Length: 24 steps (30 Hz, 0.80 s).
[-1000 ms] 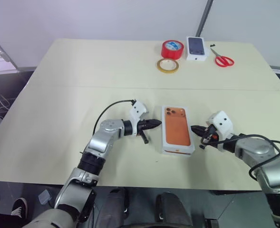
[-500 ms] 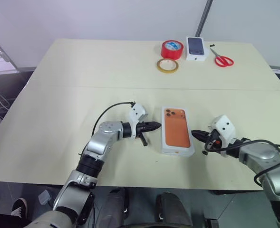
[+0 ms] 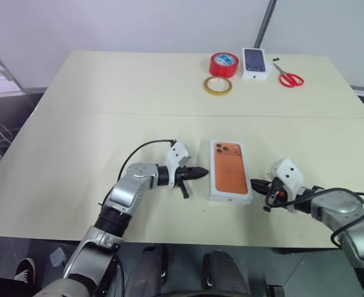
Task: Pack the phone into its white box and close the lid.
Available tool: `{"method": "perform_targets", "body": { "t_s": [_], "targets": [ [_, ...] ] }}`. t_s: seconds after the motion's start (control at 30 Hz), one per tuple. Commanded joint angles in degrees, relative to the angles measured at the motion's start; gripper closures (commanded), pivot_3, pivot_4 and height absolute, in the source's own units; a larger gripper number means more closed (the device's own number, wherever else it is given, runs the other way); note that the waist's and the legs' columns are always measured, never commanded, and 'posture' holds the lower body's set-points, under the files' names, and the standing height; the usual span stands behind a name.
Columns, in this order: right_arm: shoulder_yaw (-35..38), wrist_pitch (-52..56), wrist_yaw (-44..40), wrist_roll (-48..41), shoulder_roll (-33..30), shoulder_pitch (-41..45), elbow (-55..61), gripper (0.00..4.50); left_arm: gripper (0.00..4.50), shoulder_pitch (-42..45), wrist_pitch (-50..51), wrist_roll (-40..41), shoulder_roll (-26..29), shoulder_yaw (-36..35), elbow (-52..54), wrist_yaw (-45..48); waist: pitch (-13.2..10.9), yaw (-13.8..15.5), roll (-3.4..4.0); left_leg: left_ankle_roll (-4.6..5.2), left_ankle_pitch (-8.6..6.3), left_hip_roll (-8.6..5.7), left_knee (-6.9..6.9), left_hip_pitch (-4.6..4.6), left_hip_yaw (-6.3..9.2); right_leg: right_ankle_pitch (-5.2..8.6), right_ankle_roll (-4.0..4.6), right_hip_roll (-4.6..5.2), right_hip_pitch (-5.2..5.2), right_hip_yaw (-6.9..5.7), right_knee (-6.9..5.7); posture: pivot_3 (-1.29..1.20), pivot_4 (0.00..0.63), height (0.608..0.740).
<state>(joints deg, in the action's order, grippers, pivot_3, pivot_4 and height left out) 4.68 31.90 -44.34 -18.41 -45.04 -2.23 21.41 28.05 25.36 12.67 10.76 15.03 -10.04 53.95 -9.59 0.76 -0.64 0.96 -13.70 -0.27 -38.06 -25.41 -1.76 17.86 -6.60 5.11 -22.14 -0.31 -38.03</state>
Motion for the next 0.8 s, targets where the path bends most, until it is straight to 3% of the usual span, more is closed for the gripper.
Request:
{"method": "perform_targets", "body": {
  "t_s": [0.03,0.2,0.37,0.6,0.7,0.8],
  "targets": [
    [2.1,-0.5,0.2,-0.6,-0.2,1.5,0.8,4.46,4.5,0.7,-1.7,0.8,-0.2,-0.3,1.7,0.1,0.0,0.0,-0.01,0.0,0.0,0.0,0.0,0.0,0.0,0.0,0.0,0.0,0.0,0.0,0.0,0.0,0.15,0.728],
    [6.4,-2.4,-0.3,0.5,-2.8,2.8,-3.8,4.46,4.5,5.4,-2.1,4.7,1.6,-6.1,-0.5,1.9,0.0,0.1,-0.01,-0.01,0.01,0.0,-0.03,-0.01,0.01,0.0,0.0,0.01,0.01,-0.01,-0.01,0.0,0.15,0.728],
    [13.3,3.9,1.0,-8.3,0.2,8.7,-5.6,4.46,4.5,11.0,-7.3,5.6,2.3,-9.3,-8.4,3.3,0.0,-0.1,0.03,-0.03,0.02,0.02,-0.03,0.04,0.0,0.0,0.0,-0.04,0.02,-0.01,-0.01,0.0,0.15,0.728],
    [10.0,4.7,0.9,-11.8,4.1,10.2,-0.2,4.46,4.5,15.3,-12.3,4.4,-5.6,-8.4,-15.0,1.4,0.0,0.2,-0.01,-0.03,0.02,-0.05,-0.07,0.01,0.04,0.0,-0.01,0.0,0.11,-0.03,0.03,0.0,0.15,0.728],
    [7.6,5.4,0.2,-12.7,5.0,8.6,2.8,4.46,4.5,16.7,-9.5,7.1,-9.6,-10.0,-16.1,0.9,0.0,0.1,-0.02,-0.03,0.02,-0.04,-0.07,-0.01,0.04,0.0,-0.01,0.0,0.07,-0.03,0.01,0.0,0.15,0.728],
    [4.4,5.2,-1.1,-11.5,3.9,5.4,4.4,4.46,4.5,15.5,-9.9,4.5,-11.3,-6.2,-16.1,2.2,0.0,0.0,-0.01,-0.03,0.02,-0.04,-0.07,0.0,0.04,0.0,-0.01,-0.01,0.07,-0.02,0.01,0.0,0.15,0.728]
  ]
}}
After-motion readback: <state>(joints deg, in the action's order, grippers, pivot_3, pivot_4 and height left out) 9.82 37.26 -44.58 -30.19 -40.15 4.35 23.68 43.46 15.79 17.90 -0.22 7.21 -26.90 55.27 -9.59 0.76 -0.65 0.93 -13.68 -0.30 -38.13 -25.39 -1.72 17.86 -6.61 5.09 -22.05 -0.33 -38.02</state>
